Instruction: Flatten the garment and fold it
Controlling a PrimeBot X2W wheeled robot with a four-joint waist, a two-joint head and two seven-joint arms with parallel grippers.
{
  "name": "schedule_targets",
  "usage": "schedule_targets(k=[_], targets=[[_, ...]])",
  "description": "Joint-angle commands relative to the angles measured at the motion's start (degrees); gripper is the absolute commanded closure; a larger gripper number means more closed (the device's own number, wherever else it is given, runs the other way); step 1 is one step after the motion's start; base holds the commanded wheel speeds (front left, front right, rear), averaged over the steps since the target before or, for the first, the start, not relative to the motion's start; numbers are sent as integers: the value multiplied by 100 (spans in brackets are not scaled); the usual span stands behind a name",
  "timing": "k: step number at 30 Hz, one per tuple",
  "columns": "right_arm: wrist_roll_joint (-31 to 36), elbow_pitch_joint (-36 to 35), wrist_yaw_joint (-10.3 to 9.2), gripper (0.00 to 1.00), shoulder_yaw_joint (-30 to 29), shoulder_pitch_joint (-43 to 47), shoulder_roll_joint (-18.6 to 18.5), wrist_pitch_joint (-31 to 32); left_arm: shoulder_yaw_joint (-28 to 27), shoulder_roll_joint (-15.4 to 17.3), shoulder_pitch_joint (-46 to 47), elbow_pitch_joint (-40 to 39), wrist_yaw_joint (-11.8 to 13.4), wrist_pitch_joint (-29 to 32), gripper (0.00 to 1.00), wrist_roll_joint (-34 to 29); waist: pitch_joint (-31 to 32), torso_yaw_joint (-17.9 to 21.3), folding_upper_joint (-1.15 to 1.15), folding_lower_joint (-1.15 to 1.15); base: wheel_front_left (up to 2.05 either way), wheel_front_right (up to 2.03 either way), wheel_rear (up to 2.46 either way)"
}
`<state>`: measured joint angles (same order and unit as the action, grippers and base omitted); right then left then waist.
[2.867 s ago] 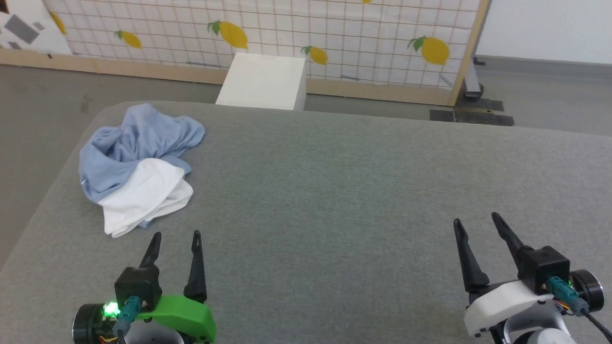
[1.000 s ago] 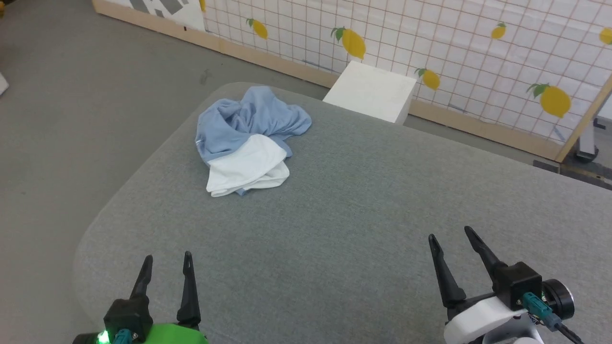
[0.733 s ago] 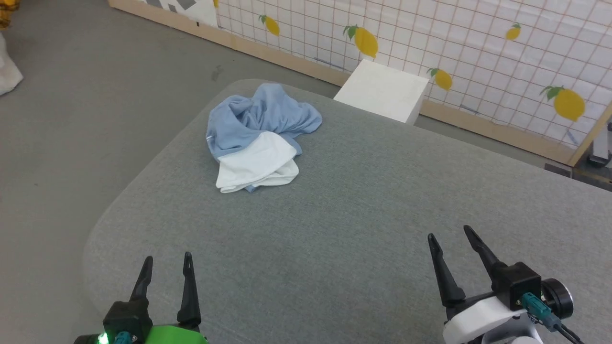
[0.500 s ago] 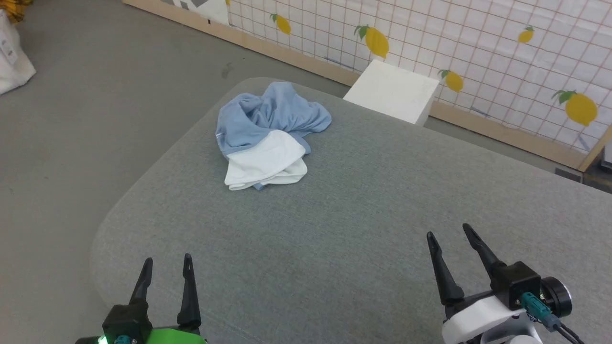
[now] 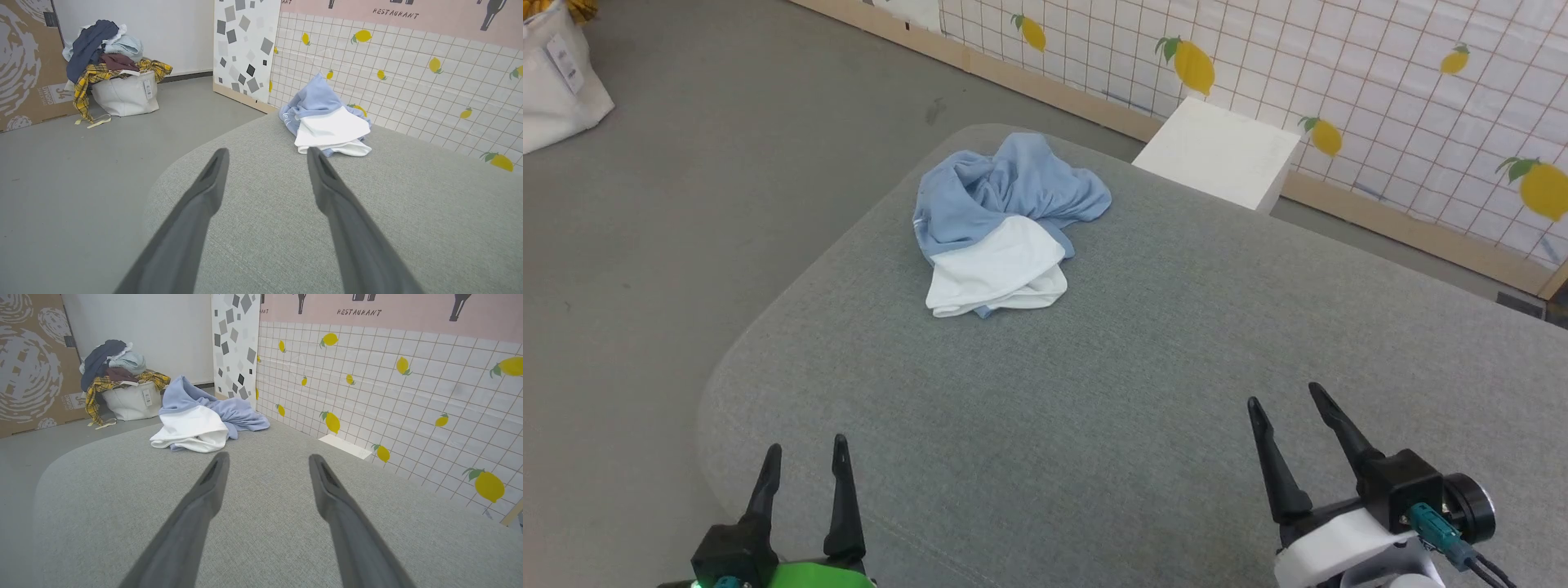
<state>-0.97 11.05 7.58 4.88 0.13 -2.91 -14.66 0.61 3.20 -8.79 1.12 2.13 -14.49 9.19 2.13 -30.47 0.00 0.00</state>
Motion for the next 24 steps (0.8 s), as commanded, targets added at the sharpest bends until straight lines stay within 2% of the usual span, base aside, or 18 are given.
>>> schedule_targets(k=[1, 5, 8, 15, 19, 24], targets=[[26, -17, -9, 0, -11, -49, 3, -34, 2, -32, 1, 2, 38, -51, 0, 42, -22, 4, 0, 0, 0, 0, 0], [68, -55, -9, 0, -13, -64, 3, -34, 61, -32, 118, -69, 35, -51, 0, 238, -109, 17, 0, 0, 0, 0, 0], [147, -198, -9, 0, -55, -111, 3, 12, 120, 68, 616, -523, -132, 295, 0, 448, -291, -4, 0, 0, 0, 0, 0], [519, -939, -9, 0, -109, -329, 3, 372, 228, 678, 2565, -1144, -587, 1715, 0, 663, -1116, 49, 0, 0, 0, 0, 0], [729, -1500, -9, 0, -7, -500, -28, 658, 250, 905, 3797, -829, -773, 2478, 0, 1130, -1676, 203, 0, 0, 0, 0, 0], [736, -2227, -9, 0, 148, -718, -305, 1003, 334, 1337, 5055, -122, -879, 3267, 0, 1421, -2335, 484, 0, 0, 0, 0, 0]])
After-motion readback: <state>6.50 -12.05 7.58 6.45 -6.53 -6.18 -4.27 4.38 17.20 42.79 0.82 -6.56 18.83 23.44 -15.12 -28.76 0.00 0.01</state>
